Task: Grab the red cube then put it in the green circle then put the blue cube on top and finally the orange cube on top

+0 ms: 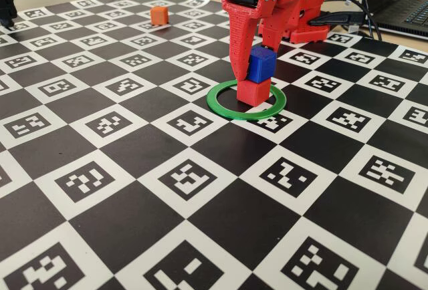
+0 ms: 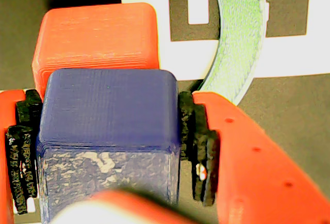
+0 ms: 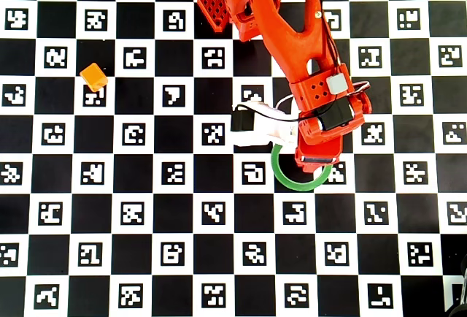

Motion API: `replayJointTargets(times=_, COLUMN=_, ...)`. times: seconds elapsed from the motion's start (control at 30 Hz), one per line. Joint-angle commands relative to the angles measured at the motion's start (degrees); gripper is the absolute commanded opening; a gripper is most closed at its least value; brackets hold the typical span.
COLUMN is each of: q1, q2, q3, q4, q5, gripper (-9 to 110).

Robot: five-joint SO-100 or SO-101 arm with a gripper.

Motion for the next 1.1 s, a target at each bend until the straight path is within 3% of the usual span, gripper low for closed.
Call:
replayJointTargets(times=0.0, q1=0.44, q2=2.46, q3=-0.26, q4=-0.18, q5=0.18, gripper=24)
replayJointTargets(times=0.4, q1=0.53, q2=4.83, q3=1.93, q4=0.35, q5=3.78, gripper=52)
replayJointTargets(times=1.07, q1=0.88, q2=12.39, q3=-3.16, q4=10.99, q5=4.57, gripper=55)
